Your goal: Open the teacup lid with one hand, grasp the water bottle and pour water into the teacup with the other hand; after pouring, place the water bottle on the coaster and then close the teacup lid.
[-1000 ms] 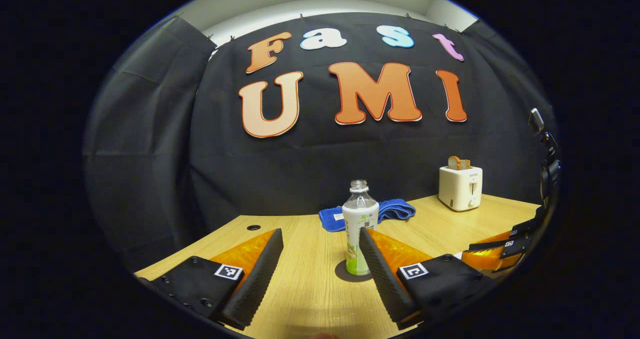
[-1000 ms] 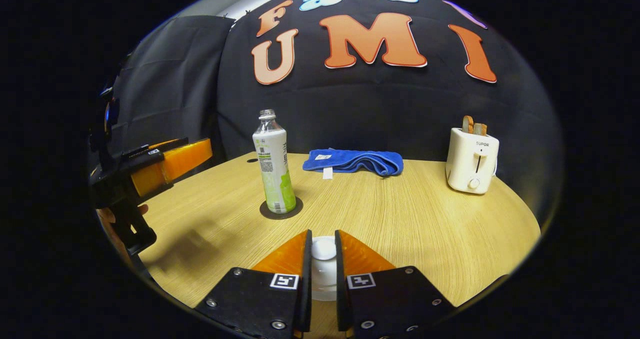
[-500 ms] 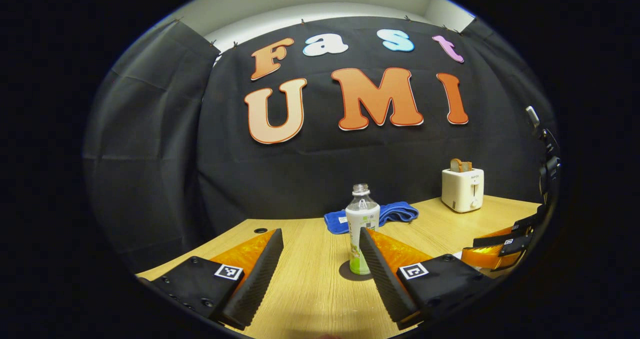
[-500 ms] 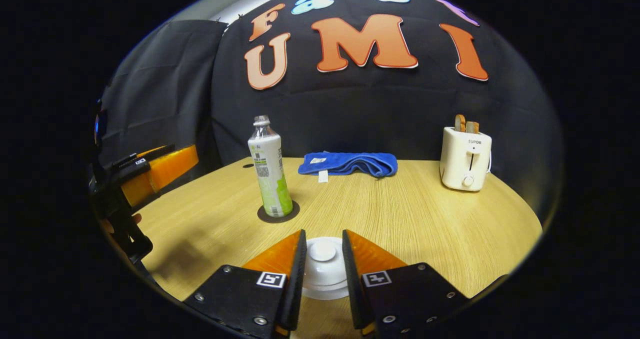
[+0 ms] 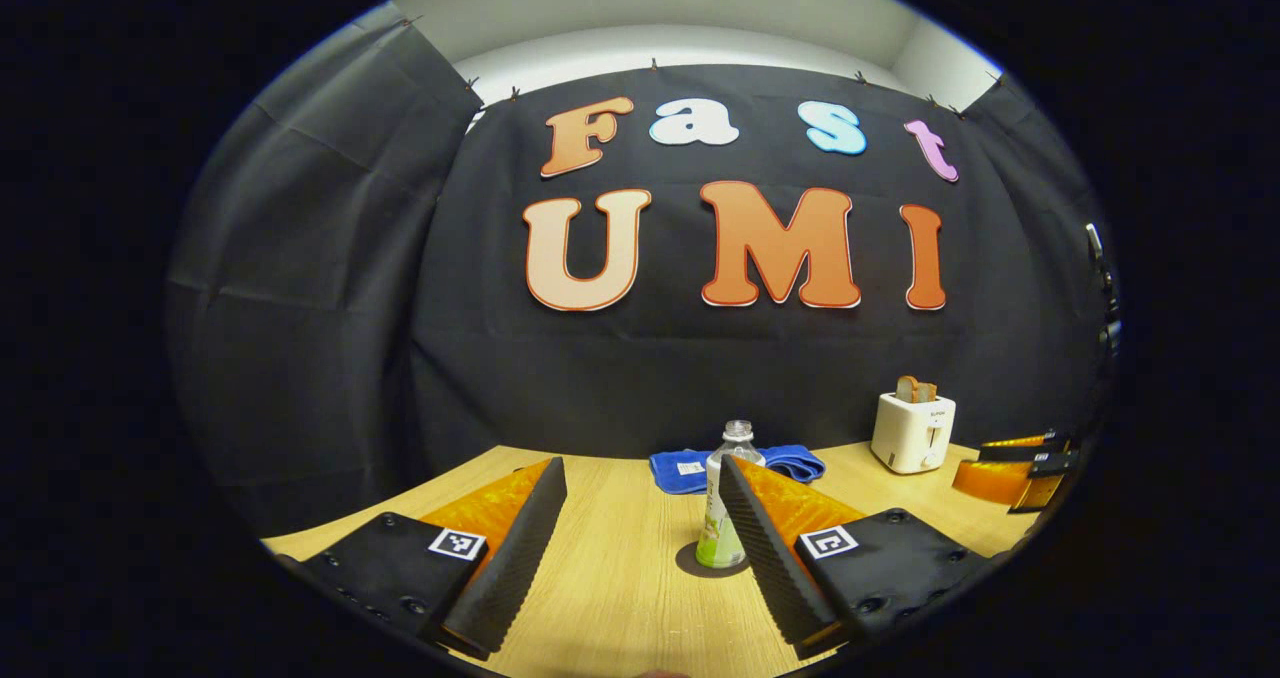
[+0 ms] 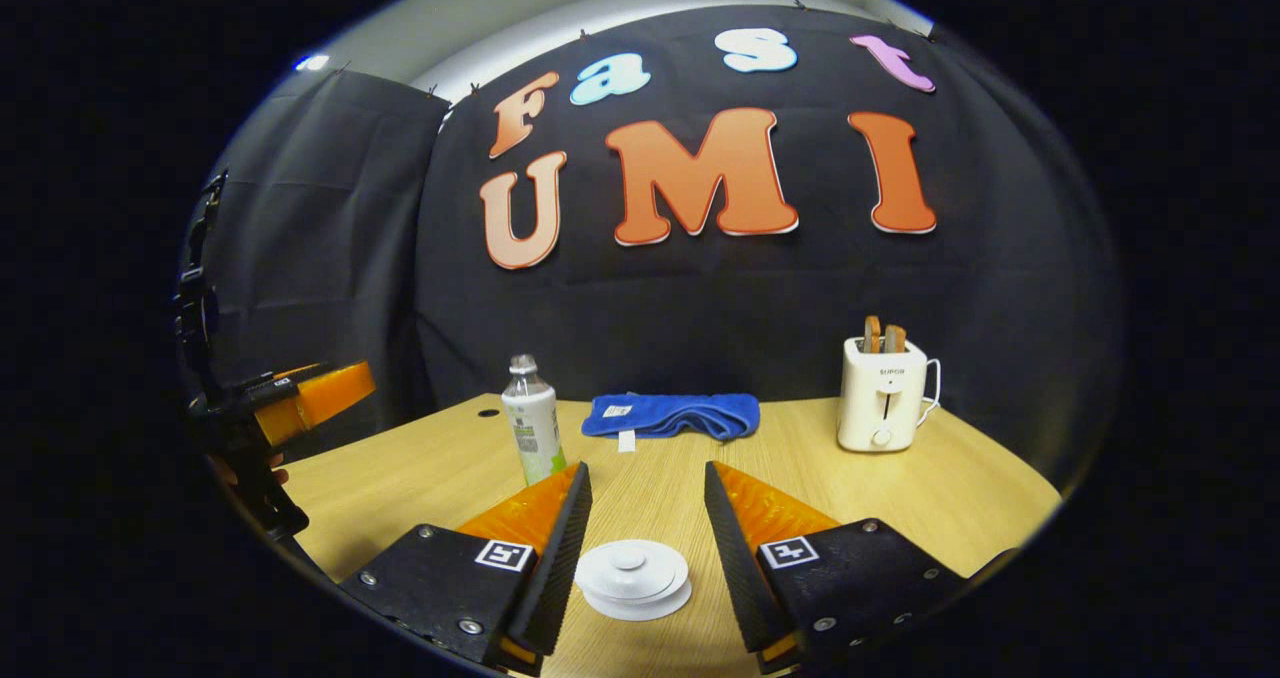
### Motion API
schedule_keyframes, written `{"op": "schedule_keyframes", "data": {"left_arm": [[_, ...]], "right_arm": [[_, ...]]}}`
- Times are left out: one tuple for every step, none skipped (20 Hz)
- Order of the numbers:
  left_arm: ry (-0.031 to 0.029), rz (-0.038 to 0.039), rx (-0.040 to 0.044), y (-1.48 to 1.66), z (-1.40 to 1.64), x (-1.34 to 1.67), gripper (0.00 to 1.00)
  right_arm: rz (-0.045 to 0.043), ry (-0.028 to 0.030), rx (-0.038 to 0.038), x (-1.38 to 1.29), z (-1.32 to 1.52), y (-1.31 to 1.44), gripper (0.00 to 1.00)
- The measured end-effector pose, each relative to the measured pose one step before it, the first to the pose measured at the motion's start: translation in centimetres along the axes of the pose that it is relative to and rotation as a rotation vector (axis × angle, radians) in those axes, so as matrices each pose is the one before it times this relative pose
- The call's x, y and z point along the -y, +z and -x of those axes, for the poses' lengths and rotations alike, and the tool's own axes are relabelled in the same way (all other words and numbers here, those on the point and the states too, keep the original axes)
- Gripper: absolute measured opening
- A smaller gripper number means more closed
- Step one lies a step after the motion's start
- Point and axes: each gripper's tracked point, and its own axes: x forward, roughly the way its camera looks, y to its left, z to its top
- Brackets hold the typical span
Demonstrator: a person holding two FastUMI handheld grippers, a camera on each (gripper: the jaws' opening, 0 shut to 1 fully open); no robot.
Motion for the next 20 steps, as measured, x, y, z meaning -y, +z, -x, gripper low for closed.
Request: {"op": "schedule_keyframes", "data": {"left_arm": [[0.01928,-0.00569,0.01628,0.732,0.342,-0.781,0.96],[0.00024,-0.00257,0.00824,0.500,0.543,-0.031,0.98],[-0.00295,-0.00268,0.00897,0.555,0.578,0.087,0.96],[-0.00234,-0.00591,0.01046,0.644,0.470,-0.044,0.97],[-0.00475,-0.00855,0.01076,0.631,0.325,0.145,0.97],[0.00016,-0.01158,0.00951,0.828,0.490,0.037,0.97],[0.00527,-0.01127,0.01209,0.742,0.235,-0.034,0.96],[0.00524,-0.00784,0.01205,0.816,0.391,0.009,0.96],[-0.00041,-0.00409,0.01045,0.702,0.466,-0.012,0.96],[-0.00232,-0.00043,0.00747,0.557,0.429,0.091,0.96],[-0.00071,0.00180,0.00489,0.562,0.338,-0.069,0.96],[-0.00055,0.00310,0.00572,0.650,0.156,-0.122,0.96],[0.00392,0.00346,0.01872,0.487,-0.096,-0.215,0.96],[0.00180,0.00587,0.01005,0.376,-0.056,-0.257,0.97],[-0.00071,0.00172,-0.00177,-0.156,0.312,-0.156,0.97],[0.00449,-0.00159,0.00302,-0.350,1.026,-0.519,0.96],[0.00380,-0.00745,0.00084,0.236,0.090,-0.263,0.98],[0.01085,-0.00494,0.00422,0.384,0.203,-0.258,0.98],[0.00535,-0.00582,0.00294,0.464,0.046,-0.138,0.98],[0.00773,0.00039,0.00500,0.335,0.159,-0.171,0.96]], "right_arm": [[0.01428,-0.00591,0.02663,-0.016,0.502,1.152,0.68],[0.01438,-0.00269,0.02340,-0.201,0.560,1.014,0.68],[0.01419,0.00000,0.02094,-0.199,0.430,0.959,0.71],[0.01304,-0.00086,0.01581,-0.269,0.317,0.801,0.72],[0.01178,0.00131,0.01335,-0.292,0.401,0.794,0.75],[0.00991,-0.00008,0.01262,-0.112,0.382,0.765,0.76],[0.00898,-0.00273,0.01458,-0.054,0.335,0.799,0.78],[0.00866,-0.00776,0.01675,-0.028,0.395,0.878,0.80],[0.00829,-0.01120,0.01216,0.206,0.342,0.733,0.81],[0.00263,-0.01039,0.00944,0.246,0.273,0.501,0.81],[-0.00289,-0.00749,0.00800,0.251,0.245,0.590,0.81],[-0.00609,-0.00569,0.00920,0.084,0.273,0.497,0.81],[-0.00547,-0.01064,0.01301,0.301,0.188,0.439,0.81],[-0.00721,-0.00933,0.00920,0.341,0.141,0.297,0.81],[-0.00940,-0.00448,0.00446,0.216,0.217,0.237,0.81],[-0.00758,-0.00435,0.00318,0.170,0.155,0.164,0.81],[-0.00459,-0.00837,-0.00193,0.327,0.015,0.079,0.81],[-0.00233,-0.00782,-0.00393,0.323,0.097,-0.062,0.81],[-0.00106,-0.00381,-0.00346,0.152,0.061,0.009,0.81],[-0.00097,0.00252,-0.00040,-0.040,0.094,0.139,0.82]]}}
